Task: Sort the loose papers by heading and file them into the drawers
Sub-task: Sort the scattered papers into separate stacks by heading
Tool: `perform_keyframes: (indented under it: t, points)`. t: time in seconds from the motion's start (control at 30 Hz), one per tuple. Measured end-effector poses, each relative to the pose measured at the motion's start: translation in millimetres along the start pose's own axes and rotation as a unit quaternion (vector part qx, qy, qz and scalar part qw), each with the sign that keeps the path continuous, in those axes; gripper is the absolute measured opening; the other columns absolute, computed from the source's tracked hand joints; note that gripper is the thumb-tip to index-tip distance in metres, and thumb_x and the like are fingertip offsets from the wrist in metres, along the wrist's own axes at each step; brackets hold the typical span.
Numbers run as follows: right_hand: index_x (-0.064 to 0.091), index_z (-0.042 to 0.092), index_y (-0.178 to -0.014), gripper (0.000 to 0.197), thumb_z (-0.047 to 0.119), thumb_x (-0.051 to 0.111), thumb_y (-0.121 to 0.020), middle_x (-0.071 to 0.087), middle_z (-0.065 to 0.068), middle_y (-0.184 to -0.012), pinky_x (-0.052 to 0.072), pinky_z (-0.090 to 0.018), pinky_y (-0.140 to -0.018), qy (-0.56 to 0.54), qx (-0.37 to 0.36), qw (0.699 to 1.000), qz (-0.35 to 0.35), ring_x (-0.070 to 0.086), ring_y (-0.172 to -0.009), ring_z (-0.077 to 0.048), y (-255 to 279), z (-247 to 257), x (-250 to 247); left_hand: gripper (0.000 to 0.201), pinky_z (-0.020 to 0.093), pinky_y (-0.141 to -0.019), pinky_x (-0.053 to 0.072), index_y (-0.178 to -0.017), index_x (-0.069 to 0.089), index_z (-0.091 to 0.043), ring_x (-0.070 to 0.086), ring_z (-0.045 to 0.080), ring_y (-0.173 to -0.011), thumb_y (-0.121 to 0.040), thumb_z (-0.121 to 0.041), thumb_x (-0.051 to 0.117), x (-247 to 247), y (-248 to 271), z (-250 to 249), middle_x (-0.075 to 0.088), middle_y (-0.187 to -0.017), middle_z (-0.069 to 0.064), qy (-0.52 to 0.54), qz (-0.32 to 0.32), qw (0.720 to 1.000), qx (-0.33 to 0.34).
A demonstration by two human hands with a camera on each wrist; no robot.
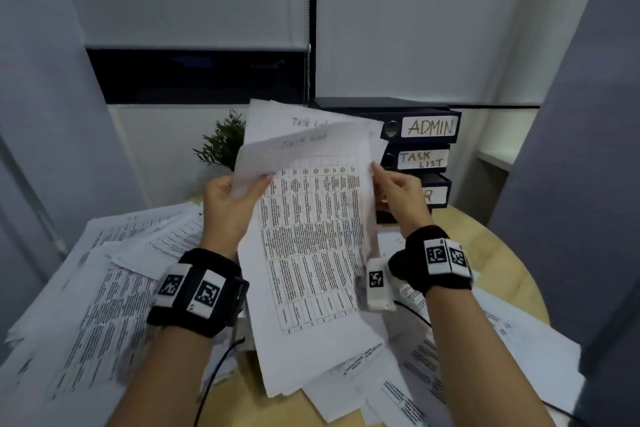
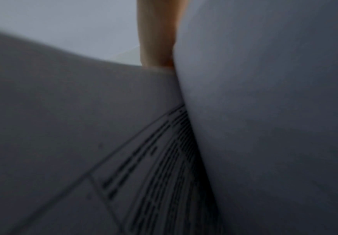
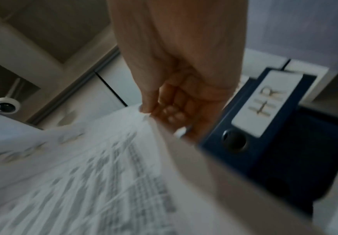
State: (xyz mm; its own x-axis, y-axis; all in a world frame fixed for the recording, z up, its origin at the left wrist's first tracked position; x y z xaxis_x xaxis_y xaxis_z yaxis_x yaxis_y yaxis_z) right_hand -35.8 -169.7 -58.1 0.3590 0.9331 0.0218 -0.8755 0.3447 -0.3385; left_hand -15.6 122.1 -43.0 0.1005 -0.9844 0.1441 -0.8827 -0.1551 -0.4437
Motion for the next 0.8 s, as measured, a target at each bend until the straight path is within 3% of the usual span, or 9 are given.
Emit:
perform_keyframes:
  t: [0.07, 0.17, 0.27, 0.4, 0.5, 0.57, 0.67, 0.73, 0.8]
  points:
    - [0.072, 0.006, -0.085, 0.043, 0.038, 0.048, -0.099, 0.073, -0.004, -0.081, 0.056, -0.028, -0.073, 0.012, 0.086, 0.996, -0.005, 0.068, -0.072, -0.012, -5, -20, -22, 0.027, 0.032, -0.078, 0.057, -0.101, 0.069, -0.003, 0.070, 0.020, -0.085, -0.078, -0.016, 0.077, -15, -4, -3, 0.071, -0.095, 0.009, -0.002, -0.046, 0.999, 0.023]
    - [0.072, 0.011, -0.091, 0.030, 0.030, 0.049, -0.100, 0.072, -0.004, -0.104, 0.052, -0.035, -0.081, 0.094, 0.201, 0.975, -0.015, 0.065, -0.094, -0.018, -2, -55, -62, 0.021, 0.020, -0.073, 0.054, -0.098, 0.070, -0.013, 0.068, 0.007, -0.082, -0.078, -0.015, 0.077, -36, -10, -9, 0.069, -0.091, -0.005, 0.005, -0.076, 0.996, 0.048]
    - [0.064, 0.006, -0.116, 0.029, 0.024, 0.062, -0.093, 0.061, -0.002, -0.116, 0.046, -0.037, -0.093, 0.258, 0.257, 0.931, 0.007, 0.056, -0.108, -0.025, 5, -77, -89, 0.037, 0.021, -0.080, 0.054, -0.110, 0.067, -0.006, 0.067, 0.013, -0.093, -0.078, -0.020, 0.077, -53, -15, -9, 0.069, -0.102, 0.001, -0.005, -0.102, 0.993, 0.062]
    - [0.064, -0.001, -0.115, 0.047, 0.024, 0.079, -0.079, 0.063, -0.013, -0.112, 0.047, -0.039, -0.096, 0.331, 0.312, 0.890, 0.042, 0.059, -0.109, -0.030, 12, -86, -87, 0.042, 0.027, -0.088, 0.054, -0.115, 0.067, -0.003, 0.066, 0.018, -0.102, -0.078, -0.020, 0.078, -56, -19, -3, 0.069, -0.108, 0.004, -0.008, -0.107, 0.992, 0.063]
    - [0.065, 0.002, -0.115, 0.050, 0.026, 0.082, -0.074, 0.065, -0.009, -0.110, 0.045, -0.033, -0.085, 0.405, 0.293, 0.864, 0.058, 0.057, -0.097, -0.026, 12, -80, -79, 0.041, 0.029, -0.088, 0.055, -0.114, 0.067, -0.001, 0.067, 0.019, -0.101, -0.078, -0.019, 0.077, -57, -20, -3, 0.069, -0.108, 0.007, -0.011, -0.106, 0.992, 0.070]
    - [0.066, 0.007, -0.117, 0.049, 0.029, 0.080, -0.076, 0.065, -0.007, -0.118, 0.041, -0.030, -0.083, 0.469, 0.267, 0.839, 0.072, 0.058, -0.103, -0.026, 9, -74, -76, 0.040, 0.028, -0.085, 0.055, -0.113, 0.067, -0.001, 0.068, 0.020, -0.097, -0.079, -0.019, 0.077, -59, -20, -4, 0.069, -0.106, 0.008, -0.016, -0.115, 0.990, 0.076]
    - [0.069, 0.020, -0.103, 0.027, 0.035, 0.074, -0.081, 0.064, -0.005, -0.116, 0.040, -0.032, -0.094, 0.543, 0.218, 0.808, 0.072, 0.055, -0.115, -0.027, 3, -58, -78, 0.031, 0.022, -0.079, 0.054, -0.109, 0.067, -0.007, 0.067, 0.016, -0.092, -0.080, -0.016, 0.076, -64, -20, -8, 0.069, -0.098, 0.002, -0.022, -0.134, 0.986, 0.095]
    - [0.068, 0.030, -0.081, 0.010, 0.032, 0.077, -0.077, 0.063, -0.005, -0.106, 0.039, -0.047, -0.105, 0.524, 0.191, 0.829, 0.027, 0.054, -0.116, -0.030, -1, -42, -90, 0.028, 0.023, -0.078, 0.054, -0.107, 0.068, -0.010, 0.067, 0.013, -0.090, -0.081, -0.017, 0.075, -69, -21, -8, 0.069, -0.094, -0.003, -0.027, -0.149, 0.983, 0.102]
    - [0.073, 0.028, -0.090, 0.016, 0.028, 0.080, -0.075, 0.065, -0.005, -0.108, 0.041, -0.048, -0.104, 0.481, 0.153, 0.863, -0.031, 0.057, -0.112, -0.031, 0, -23, -103, 0.026, 0.027, -0.080, 0.056, -0.108, 0.069, -0.009, 0.066, 0.011, -0.088, -0.083, -0.018, 0.072, -74, -20, -9, 0.068, -0.096, -0.001, -0.046, -0.171, 0.979, 0.104]
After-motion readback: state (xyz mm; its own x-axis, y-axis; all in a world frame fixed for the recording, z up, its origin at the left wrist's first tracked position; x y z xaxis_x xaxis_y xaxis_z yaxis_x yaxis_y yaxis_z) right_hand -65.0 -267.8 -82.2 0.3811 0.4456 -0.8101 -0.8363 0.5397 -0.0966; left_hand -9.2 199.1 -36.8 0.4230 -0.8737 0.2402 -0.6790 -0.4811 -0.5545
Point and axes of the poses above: each hand's wrist, its own y-axis away from the middle knuckle, its own x-axis out of the palm, z = x × y, the point moved 9 cm from there along -y, towards the middle knuckle
